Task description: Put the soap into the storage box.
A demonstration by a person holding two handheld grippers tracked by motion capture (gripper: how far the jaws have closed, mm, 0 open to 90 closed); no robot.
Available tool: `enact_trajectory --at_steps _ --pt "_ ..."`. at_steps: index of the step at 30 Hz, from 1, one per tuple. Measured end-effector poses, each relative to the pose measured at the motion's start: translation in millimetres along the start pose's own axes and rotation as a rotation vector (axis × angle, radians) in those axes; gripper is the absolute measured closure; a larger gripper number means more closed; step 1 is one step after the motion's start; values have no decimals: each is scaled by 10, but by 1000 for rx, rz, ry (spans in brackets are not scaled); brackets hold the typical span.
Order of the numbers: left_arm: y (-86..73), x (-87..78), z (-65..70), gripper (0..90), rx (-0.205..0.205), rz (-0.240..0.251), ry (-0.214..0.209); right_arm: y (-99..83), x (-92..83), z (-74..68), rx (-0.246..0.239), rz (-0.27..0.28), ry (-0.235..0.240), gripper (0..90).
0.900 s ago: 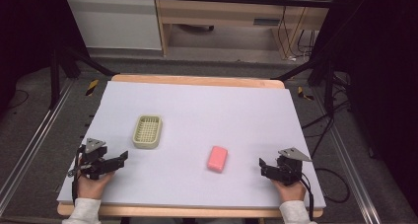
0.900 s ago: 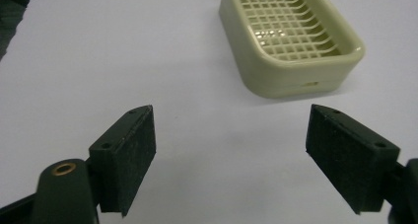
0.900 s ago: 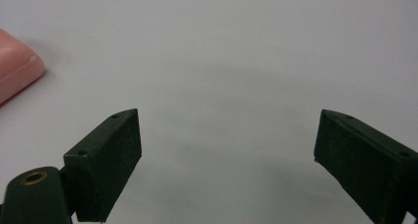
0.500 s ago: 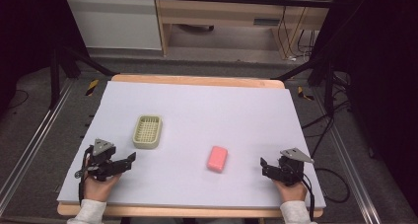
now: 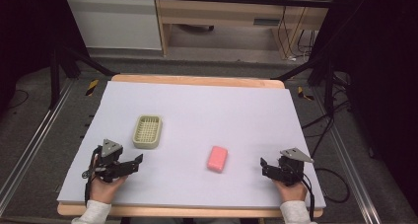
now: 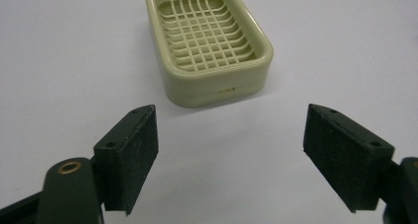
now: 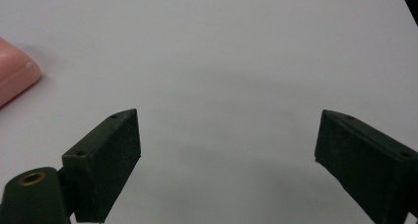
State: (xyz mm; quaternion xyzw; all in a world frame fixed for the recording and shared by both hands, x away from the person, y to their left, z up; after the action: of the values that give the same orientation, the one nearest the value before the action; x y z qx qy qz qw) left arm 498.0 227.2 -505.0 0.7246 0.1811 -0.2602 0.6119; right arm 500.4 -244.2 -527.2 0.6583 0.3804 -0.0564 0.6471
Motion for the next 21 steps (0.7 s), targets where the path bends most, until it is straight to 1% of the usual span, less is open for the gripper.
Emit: enact_trajectory --at_steps 5,8,9,12,13,14,15,18,19,21 --pt "19 -19 75 203 4 -3 -13 -1 4 0 3 0 0 103" --pt "23 -15 124 201 21 -5 -17 -3 8 -3 -4 -4 0 103" --pt "23 -15 124 199 21 -5 -17 -3 8 -3 -4 -4 0 103" --pt "26 -7 190 198 34 -8 -24 -5 11 -3 -5 -8 1 102" --pt "28 -7 231 196 46 -10 -28 -4 11 -3 -5 -6 0 100" --pt "28 -7 231 196 46 -10 -28 -4 11 -3 -5 -6 0 100" --pt "32 -9 261 196 47 -10 -32 -5 11 -2 -4 -6 -1 100" --pt "37 -14 315 196 66 -10 -38 -6 16 -7 0 -8 1 100" --pt "48 -15 352 194 65 -8 -41 -1 14 -10 -1 -5 0 100" --pt "52 -16 367 194 69 -8 -44 -2 15 -12 -2 -5 0 100"
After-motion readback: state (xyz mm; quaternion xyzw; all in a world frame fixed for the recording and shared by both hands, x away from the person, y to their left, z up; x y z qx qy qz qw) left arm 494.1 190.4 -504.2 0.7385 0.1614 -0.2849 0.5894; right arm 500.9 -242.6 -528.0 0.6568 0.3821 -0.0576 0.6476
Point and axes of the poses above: each handheld gripper's, and its own axes: x roughly forward along the jaws, y roughly out of its top, z roughly to its right, the point moved 9 cm from there along x, roughly forward along the jaws, and after that the axes turned 15 degrees about y, right-handed, at the moved point
